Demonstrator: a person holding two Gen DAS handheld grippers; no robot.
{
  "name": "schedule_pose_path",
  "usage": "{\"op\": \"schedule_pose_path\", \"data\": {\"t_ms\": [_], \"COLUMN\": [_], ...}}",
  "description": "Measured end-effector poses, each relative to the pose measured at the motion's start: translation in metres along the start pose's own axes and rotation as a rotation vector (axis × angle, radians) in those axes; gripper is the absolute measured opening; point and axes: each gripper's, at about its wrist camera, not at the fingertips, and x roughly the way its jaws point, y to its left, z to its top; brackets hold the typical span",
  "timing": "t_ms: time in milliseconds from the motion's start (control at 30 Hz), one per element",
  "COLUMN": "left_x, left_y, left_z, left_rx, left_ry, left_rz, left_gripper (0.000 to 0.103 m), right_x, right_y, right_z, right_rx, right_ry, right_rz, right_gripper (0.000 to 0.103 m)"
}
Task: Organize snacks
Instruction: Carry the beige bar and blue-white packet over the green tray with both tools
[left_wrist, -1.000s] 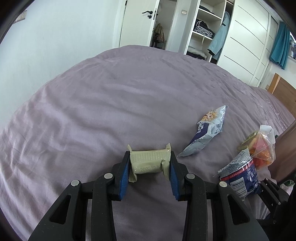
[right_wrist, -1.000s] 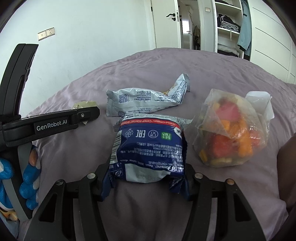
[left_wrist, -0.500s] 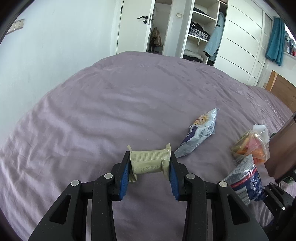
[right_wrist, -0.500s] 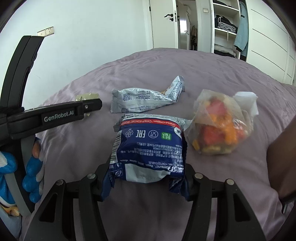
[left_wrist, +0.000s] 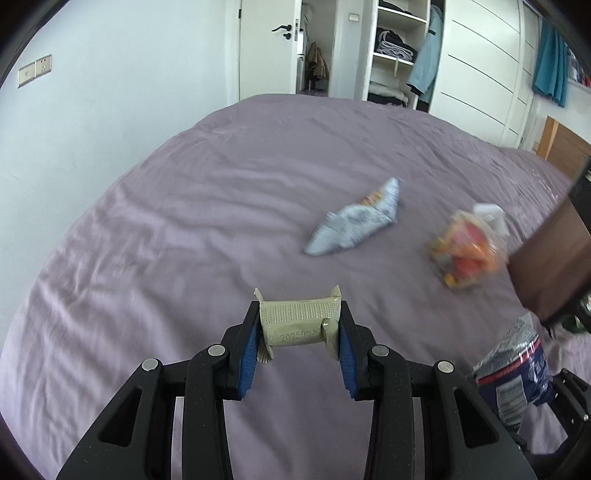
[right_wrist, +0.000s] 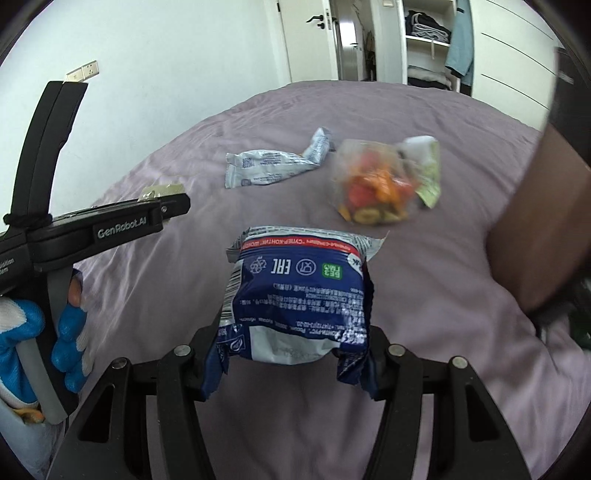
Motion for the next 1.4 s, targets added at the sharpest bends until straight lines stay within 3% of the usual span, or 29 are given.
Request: {"op": "schedule_pose_path", "data": {"t_ms": [400,900,1400], "left_x": [-0.071,-0.118,-0.151], "left_y": [-0.074,-0.165,-0.267], "left_z": [-0.026,-0.035,-0.06], "left_rx": [0.15,0.312,0.49], "left_ry": [0.027,0.016,0.013], "left_rz": [-0.036,-0.107,-0.197], "left_gripper": [0.033,0.033,0.033], "right_x": [-0.081,-0.168,-0.228], "right_y": [-0.051,-0.144,-0.209], "right_z": [-0.04,-0.081,-0.113], "right_rx": [0.099,0.234,0.33], "right_ry": [-0.02,-0.076,-0.141], "right_rz": [-0.101,-0.253,-0.36], "right_gripper": [0.065,0.065,0.065]}}
